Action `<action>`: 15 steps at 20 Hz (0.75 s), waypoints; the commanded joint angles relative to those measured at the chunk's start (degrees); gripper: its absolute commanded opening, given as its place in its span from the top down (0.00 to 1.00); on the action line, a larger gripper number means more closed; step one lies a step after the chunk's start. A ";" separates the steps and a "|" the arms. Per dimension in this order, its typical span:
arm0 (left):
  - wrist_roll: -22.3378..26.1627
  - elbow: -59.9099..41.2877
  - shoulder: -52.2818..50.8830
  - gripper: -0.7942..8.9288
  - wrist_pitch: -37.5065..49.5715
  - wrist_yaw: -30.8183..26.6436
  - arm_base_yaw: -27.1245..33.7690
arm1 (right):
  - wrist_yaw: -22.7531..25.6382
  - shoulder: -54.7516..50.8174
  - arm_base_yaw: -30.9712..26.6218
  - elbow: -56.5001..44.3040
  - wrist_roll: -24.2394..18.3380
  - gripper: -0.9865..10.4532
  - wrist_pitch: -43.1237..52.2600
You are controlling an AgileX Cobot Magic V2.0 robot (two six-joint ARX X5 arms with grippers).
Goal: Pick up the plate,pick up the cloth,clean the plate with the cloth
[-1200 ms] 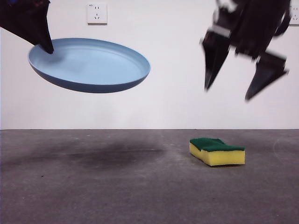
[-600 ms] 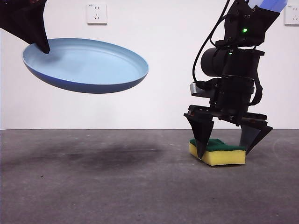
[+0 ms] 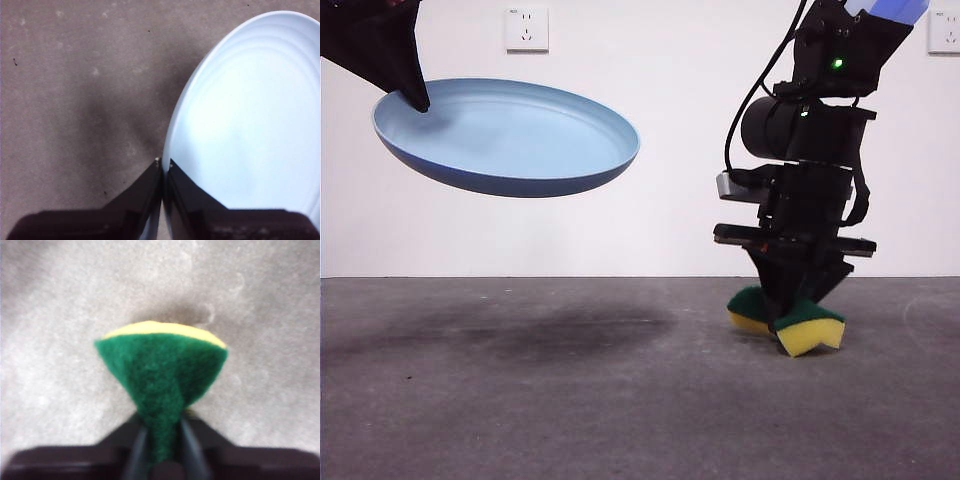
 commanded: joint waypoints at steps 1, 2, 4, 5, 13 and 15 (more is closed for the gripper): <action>0.48 -0.26 1.01 0.93 1.22 -0.07 -0.20 | -0.31 -5.64 0.48 -0.09 1.60 0.93 0.24; 0.46 -0.26 1.92 0.93 1.44 -0.04 -0.20 | -2.67 -9.20 0.66 -0.09 2.80 0.93 -0.52; 0.15 -0.26 4.48 0.93 1.40 0.35 -0.55 | -10.60 -16.92 1.55 -0.09 4.81 0.93 -0.83; -0.42 -0.26 5.77 0.93 1.44 0.87 -1.25 | -12.37 -20.68 2.71 -0.09 5.60 0.93 0.17; -5.57 -0.26 9.70 0.93 4.74 10.84 -9.84 | 0.50 -23.63 16.68 -0.09 6.36 0.93 3.37; -6.12 -0.26 9.70 0.93 5.46 10.86 -11.06 | 1.88 -21.46 18.14 -0.09 6.38 0.93 4.20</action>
